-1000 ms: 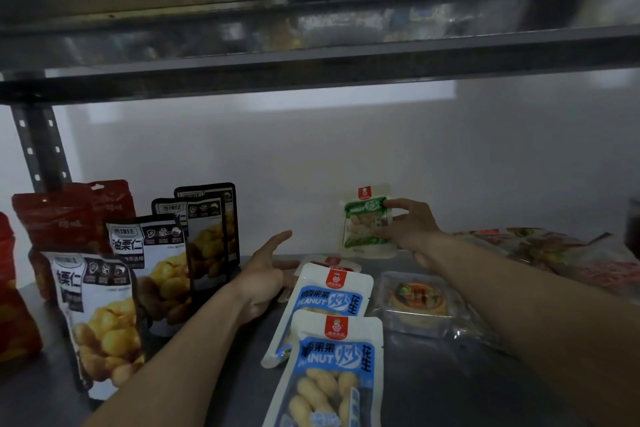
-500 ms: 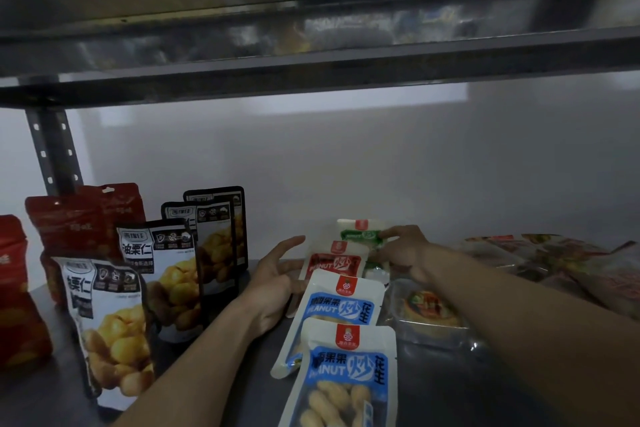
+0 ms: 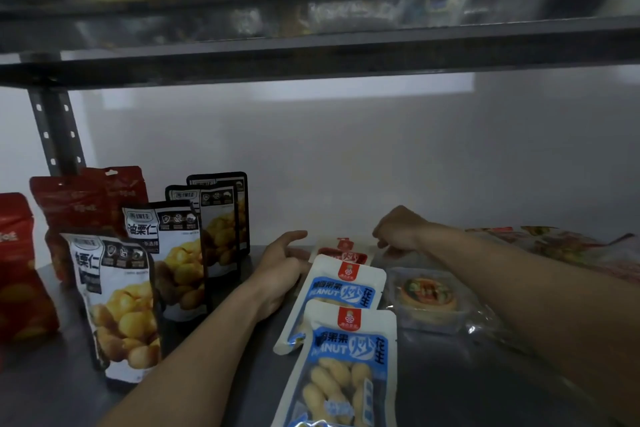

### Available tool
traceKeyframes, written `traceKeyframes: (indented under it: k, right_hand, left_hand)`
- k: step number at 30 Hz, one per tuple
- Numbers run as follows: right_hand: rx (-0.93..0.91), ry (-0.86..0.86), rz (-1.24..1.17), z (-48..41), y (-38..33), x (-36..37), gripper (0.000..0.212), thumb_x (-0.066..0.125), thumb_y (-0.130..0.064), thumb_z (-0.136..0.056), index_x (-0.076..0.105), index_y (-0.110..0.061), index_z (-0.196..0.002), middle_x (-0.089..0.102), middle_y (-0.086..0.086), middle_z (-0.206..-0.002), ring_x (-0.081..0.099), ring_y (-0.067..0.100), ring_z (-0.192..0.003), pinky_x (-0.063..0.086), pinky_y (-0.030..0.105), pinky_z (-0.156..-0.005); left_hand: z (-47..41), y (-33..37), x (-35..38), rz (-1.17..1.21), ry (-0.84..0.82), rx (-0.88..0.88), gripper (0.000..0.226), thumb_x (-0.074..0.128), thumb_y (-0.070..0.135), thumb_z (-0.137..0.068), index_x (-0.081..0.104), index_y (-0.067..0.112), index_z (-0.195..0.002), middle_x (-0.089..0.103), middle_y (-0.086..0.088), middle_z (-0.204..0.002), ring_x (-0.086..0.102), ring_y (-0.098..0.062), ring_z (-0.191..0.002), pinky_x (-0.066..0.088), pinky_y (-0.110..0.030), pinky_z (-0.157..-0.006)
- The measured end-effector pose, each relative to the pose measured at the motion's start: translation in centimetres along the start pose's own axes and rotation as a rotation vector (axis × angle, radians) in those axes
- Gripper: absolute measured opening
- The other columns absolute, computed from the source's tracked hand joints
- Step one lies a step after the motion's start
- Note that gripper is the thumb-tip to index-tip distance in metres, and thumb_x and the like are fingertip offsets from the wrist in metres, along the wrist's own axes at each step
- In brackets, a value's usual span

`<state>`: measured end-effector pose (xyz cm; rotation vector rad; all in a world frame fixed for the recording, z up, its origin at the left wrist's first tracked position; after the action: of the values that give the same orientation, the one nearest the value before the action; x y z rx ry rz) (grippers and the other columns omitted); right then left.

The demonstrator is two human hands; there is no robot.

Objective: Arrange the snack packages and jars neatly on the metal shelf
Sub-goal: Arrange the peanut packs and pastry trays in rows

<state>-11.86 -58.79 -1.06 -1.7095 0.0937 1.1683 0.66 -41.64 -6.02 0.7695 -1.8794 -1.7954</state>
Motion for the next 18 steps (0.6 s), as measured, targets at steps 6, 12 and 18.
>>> traceKeyframes:
  k: [6,12,18]
  right_hand:
    - [-0.213,0.102,0.271,4.5,-1.1,-1.0,0.034,0.057,-0.022,-0.092,0.064,-0.001,-0.117,0.065,0.015,-0.12,0.064,0.027,-0.105,0.05,0.033,-0.089]
    - [-0.325,0.151,0.446,10.7,-1.0,-0.3,0.052,0.047,-0.054,-0.093,0.054,-0.018,-0.131,0.062,0.006,-0.125,0.058,0.026,-0.113,0.046,0.035,-0.095]
    - [-0.256,0.074,0.531,12.5,-1.6,0.7,0.044,0.057,-0.057,-0.086,0.061,-0.019,-0.107,0.066,0.001,-0.105,0.061,0.022,-0.096,0.045,0.034,-0.08]
  left_hand:
    - [1.1,1.3,0.4,-0.119,0.074,0.019,0.047,0.057,0.005,-0.085,0.052,0.023,-0.128,0.06,-0.008,-0.115,0.061,-0.02,-0.094,0.05,-0.03,-0.072]
    - [4.2,2.9,0.3,-0.25,0.126,0.073,0.039,0.057,0.026,-0.092,0.053,0.021,-0.13,0.058,-0.006,-0.123,0.055,-0.02,-0.105,0.045,-0.03,-0.086]
    - [7.4,2.0,1.8,-0.082,-0.032,-0.082,0.041,0.064,0.025,-0.086,0.055,0.01,-0.124,0.07,-0.014,-0.109,0.067,-0.033,-0.099,0.052,-0.049,-0.092]
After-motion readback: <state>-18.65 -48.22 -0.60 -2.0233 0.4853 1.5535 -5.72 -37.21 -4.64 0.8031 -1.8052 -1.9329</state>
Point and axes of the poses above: each hand's wrist, its own z-axis away from the middle knuckle, its own x-axis out of the palm, y = z × x, the point moved 2 cm from there along -z, towards the middle knuckle
